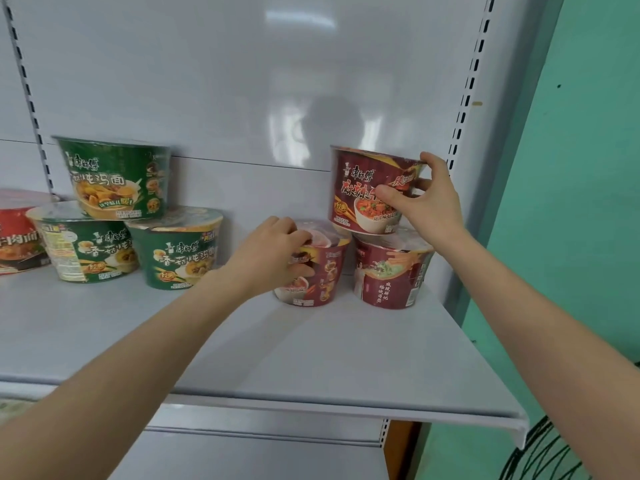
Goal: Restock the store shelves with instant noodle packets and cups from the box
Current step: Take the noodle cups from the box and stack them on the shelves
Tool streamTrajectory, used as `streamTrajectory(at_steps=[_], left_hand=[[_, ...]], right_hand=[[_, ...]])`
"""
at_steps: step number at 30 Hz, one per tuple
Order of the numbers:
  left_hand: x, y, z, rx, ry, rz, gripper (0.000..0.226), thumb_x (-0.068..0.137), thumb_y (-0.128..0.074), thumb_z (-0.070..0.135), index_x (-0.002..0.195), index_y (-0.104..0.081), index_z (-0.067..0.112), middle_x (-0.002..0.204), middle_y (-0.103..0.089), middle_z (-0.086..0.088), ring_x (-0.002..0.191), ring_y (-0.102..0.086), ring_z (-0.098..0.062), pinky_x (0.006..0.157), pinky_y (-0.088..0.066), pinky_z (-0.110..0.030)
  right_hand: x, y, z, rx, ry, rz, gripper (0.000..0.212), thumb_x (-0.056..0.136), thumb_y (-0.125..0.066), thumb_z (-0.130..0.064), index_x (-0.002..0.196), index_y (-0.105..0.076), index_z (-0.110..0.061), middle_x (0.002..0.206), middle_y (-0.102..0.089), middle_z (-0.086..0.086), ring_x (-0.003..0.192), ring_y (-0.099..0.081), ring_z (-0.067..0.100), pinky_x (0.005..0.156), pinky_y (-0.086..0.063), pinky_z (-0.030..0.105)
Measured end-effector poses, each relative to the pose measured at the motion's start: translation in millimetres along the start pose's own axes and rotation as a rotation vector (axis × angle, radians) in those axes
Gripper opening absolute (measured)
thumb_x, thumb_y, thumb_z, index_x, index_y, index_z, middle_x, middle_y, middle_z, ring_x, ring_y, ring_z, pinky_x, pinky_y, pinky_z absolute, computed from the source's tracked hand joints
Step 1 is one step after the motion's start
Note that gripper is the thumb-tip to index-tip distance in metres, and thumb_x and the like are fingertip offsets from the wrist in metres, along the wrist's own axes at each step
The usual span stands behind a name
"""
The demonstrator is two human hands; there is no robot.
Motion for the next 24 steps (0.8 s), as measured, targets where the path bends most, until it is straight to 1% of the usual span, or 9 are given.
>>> streamTrajectory(at_steps=[2, 4, 5, 6, 8, 11, 14, 20, 24], left_hand=[[-1.0, 0.9, -3.6, 0.003, -0.043, -0.054, 0.066, 0.079, -0.066, 0.042, 0.136, -0.041, 0.019, 0.134, -0.044, -0.008, 0.123, -0.038, -0.025, 0.102, -0.029, -0.034], [-2.7, 0.7, -12.2, 0.024, -0.034, -0.127, 0.075, 0.080, -0.066, 0.040, 0.143, -0.028, 0.022, 0.147, -0.030, -0.004, 0.135, -0.028, -0.023, 0.110, -0.020, -0.040], [-3.3, 0.5, -15.5, 0.027, -0.016, -0.151, 0.075, 0.082, -0.065, 0.036, 0.144, -0.024, 0.022, 0.150, -0.026, -0.003, 0.137, -0.026, -0.022, 0.111, -0.019, -0.042], [-3.3, -0.4, -17.5, 0.028, -0.004, -0.162, 0.073, 0.084, -0.063, 0.031, 0.144, -0.024, 0.022, 0.150, -0.027, -0.003, 0.136, -0.027, -0.022, 0.111, -0.019, -0.041], [-2.3, -1.0, -17.1, 0.036, -0.003, -0.147, 0.064, 0.086, -0.061, 0.027, 0.141, -0.030, 0.019, 0.145, -0.037, -0.004, 0.129, -0.036, -0.025, 0.107, -0.026, -0.037], [0.7, 2.3, -13.1, 0.083, -0.012, -0.088, 0.059, 0.082, -0.064, 0.035, 0.134, -0.041, 0.017, 0.131, -0.048, -0.007, 0.118, -0.044, -0.026, 0.097, -0.032, -0.031], [1.2, 0.9, -9.2, 0.110, -0.003, -0.043, 0.061, 0.080, -0.064, 0.043, 0.131, -0.043, 0.018, 0.125, -0.049, -0.007, 0.113, -0.044, -0.025, 0.094, -0.034, -0.031], [4.8, -9.3, -1.3, 0.117, 0.020, 0.040, 0.058, 0.081, -0.062, 0.046, 0.129, -0.048, 0.016, 0.115, -0.050, -0.011, 0.107, -0.043, -0.028, 0.090, -0.033, -0.034], [7.3, -12.5, -0.9, 0.106, 0.028, 0.032, 0.063, 0.081, -0.060, 0.050, 0.132, -0.043, 0.018, 0.119, -0.048, -0.009, 0.110, -0.041, -0.026, 0.091, -0.032, -0.031]], right_hand=[[0.0, -0.1, 0.2, -0.002, 0.003, 0.004, 0.081, 0.073, -0.075, -0.032, 0.139, -0.028, -0.019, 0.134, -0.051, 0.000, 0.100, -0.048, 0.001, 0.080, -0.041, 0.015], [0.1, 0.1, -0.1, -0.004, 0.006, 0.008, 0.081, 0.073, -0.075, -0.032, 0.139, -0.028, -0.019, 0.135, -0.050, 0.000, 0.101, -0.047, 0.001, 0.079, -0.041, 0.014], [0.1, 0.1, -0.4, -0.002, 0.007, 0.010, 0.081, 0.073, -0.075, -0.032, 0.139, -0.028, -0.019, 0.135, -0.050, 0.000, 0.102, -0.047, 0.001, 0.078, -0.041, 0.012], [-0.2, 0.0, -1.2, 0.001, 0.009, 0.011, 0.081, 0.074, -0.075, -0.032, 0.139, -0.028, -0.019, 0.135, -0.050, 0.000, 0.102, -0.047, 0.001, 0.077, -0.042, 0.011], [-0.8, -0.4, -2.4, -0.004, 0.014, 0.009, 0.080, 0.074, -0.074, -0.031, 0.139, -0.028, -0.019, 0.134, -0.050, -0.001, 0.103, -0.047, 0.000, 0.077, -0.042, 0.011], [-0.2, -0.4, -3.4, -0.004, 0.017, 0.013, 0.080, 0.074, -0.074, -0.032, 0.139, -0.028, -0.019, 0.135, -0.050, 0.000, 0.106, -0.049, 0.002, 0.082, -0.042, 0.016], [0.6, -0.9, -4.0, -0.007, 0.019, 0.015, 0.080, 0.074, -0.074, -0.032, 0.139, -0.028, -0.019, 0.135, -0.050, 0.001, 0.103, -0.048, 0.002, 0.083, -0.042, 0.018], [0.9, -3.1, -3.4, -0.007, 0.019, 0.015, 0.080, 0.075, -0.073, -0.032, 0.139, -0.028, -0.018, 0.136, -0.049, -0.001, 0.102, -0.045, 0.000, 0.083, -0.041, 0.017], [0.8, -3.3, -1.2, -0.005, 0.010, 0.012, 0.080, 0.075, -0.073, -0.032, 0.139, -0.027, -0.018, 0.136, -0.048, 0.000, 0.101, -0.045, 0.000, 0.083, -0.040, 0.017]])
Point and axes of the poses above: each hand's wrist, its own x-axis towards the middle knuckle, its own y-axis out of the back of the hand, z = x × y, the point moved 3 cm from there along x, towards the middle knuckle
